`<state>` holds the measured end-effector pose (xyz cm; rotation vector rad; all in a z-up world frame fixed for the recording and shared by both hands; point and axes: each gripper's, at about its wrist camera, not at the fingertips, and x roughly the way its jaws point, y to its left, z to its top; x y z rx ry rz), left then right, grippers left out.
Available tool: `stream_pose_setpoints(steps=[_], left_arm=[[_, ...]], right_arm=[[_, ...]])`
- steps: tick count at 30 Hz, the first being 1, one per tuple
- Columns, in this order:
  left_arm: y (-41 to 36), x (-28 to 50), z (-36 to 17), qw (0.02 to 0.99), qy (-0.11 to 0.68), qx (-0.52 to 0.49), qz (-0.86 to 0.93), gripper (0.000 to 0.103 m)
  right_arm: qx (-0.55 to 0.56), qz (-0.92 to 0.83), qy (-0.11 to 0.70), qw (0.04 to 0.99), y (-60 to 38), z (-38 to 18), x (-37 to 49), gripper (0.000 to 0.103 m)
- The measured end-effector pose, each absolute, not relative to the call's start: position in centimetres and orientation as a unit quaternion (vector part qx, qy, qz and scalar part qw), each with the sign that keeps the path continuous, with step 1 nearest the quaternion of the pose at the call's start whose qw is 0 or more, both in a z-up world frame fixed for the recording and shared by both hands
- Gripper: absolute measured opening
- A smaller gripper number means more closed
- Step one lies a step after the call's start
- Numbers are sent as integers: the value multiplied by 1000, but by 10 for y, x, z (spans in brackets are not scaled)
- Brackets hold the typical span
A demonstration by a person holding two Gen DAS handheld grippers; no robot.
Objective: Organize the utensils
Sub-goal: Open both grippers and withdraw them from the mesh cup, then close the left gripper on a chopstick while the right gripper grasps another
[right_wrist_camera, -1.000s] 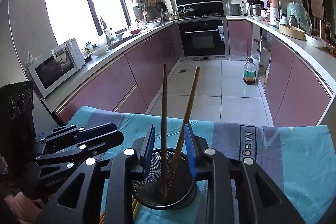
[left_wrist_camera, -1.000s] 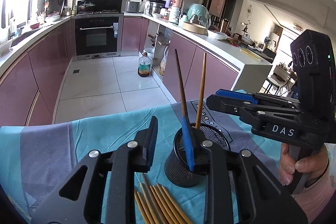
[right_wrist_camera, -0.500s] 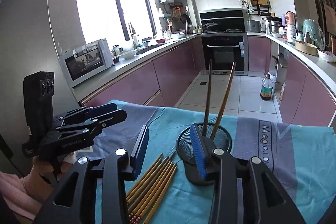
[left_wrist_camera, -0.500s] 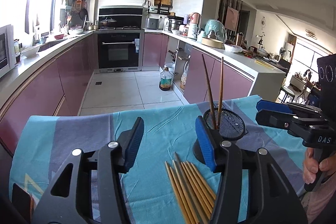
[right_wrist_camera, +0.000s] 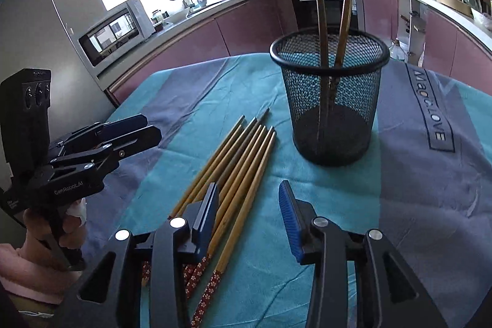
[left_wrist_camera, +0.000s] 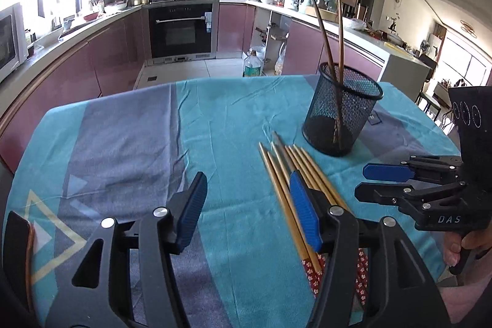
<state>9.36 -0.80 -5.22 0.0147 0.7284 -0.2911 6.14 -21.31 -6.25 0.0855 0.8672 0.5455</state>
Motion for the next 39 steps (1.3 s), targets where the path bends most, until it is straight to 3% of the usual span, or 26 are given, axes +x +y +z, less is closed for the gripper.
stream_pose_setpoints(steps=[25, 33, 39], left_arm=[[-48, 115, -95, 887, 431, 26, -163, 55], [-47, 115, -97, 886, 433, 32, -164, 54], [-47, 111, -100, 886, 434, 49, -156, 46]], right_arm=[[-11, 208, 432, 878, -195, -83, 59, 37], [-22, 203, 433, 878, -195, -85, 61, 30], [-22, 199, 434, 878, -200, -85, 61, 26]])
